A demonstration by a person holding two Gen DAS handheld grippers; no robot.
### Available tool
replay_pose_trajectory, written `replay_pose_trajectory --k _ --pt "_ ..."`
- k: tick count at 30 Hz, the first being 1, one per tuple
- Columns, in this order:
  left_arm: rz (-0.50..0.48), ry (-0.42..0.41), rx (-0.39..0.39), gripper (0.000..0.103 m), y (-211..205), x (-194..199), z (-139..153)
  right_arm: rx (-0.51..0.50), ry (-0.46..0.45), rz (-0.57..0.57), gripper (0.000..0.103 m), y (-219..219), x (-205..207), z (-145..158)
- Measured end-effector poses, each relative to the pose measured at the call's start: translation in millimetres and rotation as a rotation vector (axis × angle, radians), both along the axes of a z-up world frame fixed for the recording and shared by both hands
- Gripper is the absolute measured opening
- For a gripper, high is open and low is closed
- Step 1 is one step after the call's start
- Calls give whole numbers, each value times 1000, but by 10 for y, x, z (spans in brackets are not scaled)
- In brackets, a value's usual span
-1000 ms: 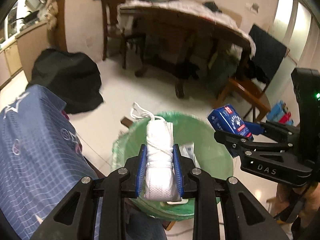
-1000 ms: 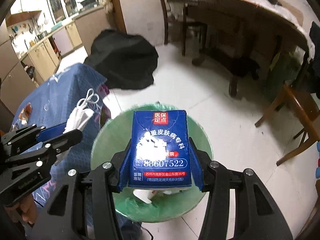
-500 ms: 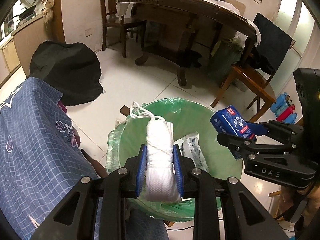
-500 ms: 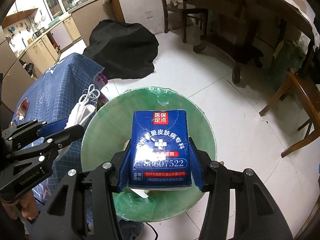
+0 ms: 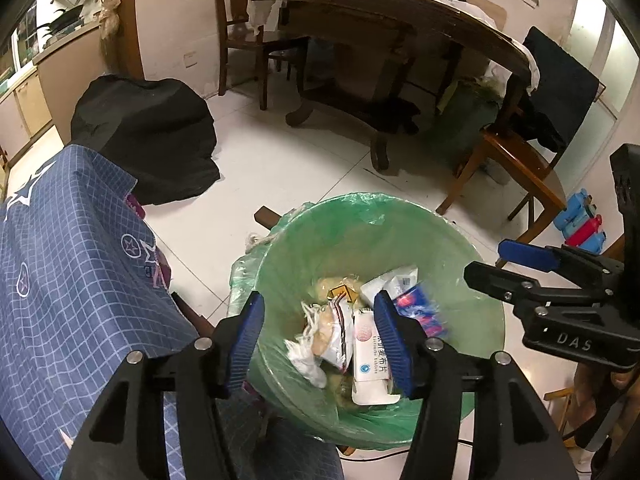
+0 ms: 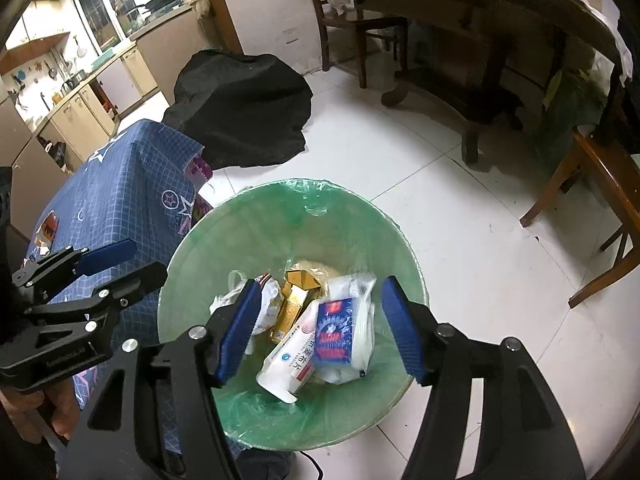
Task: Collect trash
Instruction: 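Open both tools to drop the towel and blue box into the bin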
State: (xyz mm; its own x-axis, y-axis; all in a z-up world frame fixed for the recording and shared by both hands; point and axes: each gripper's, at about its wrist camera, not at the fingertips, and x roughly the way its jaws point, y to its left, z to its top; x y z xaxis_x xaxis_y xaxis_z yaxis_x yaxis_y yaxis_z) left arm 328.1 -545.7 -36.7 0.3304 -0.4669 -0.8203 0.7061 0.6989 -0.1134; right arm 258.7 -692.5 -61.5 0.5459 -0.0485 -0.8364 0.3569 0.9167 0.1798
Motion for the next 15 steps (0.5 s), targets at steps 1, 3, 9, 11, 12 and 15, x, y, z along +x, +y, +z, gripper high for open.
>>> replay_pose_trajectory --k 1,3,9,11,12,15 --pt "0 2 1 58 2 2 -7 2 0 1 60 -3 1 -5" --pt "-2 3 1 58 -1 2 -22 4 1 3 60 6 7 -12" --pt "-4 0 2 58 3 -17 -29 6 2 0 60 28 -6 -25" --pt "-1 2 2 58 11 -8 -30 7 2 -3 60 18 -20 -30" --pt "2 2 2 58 23 -5 -30 5 3 -5 60 26 -23 -30" --pt "8 1 -1 58 44 -22 -22 2 0 -9 64 32 -46 -20"
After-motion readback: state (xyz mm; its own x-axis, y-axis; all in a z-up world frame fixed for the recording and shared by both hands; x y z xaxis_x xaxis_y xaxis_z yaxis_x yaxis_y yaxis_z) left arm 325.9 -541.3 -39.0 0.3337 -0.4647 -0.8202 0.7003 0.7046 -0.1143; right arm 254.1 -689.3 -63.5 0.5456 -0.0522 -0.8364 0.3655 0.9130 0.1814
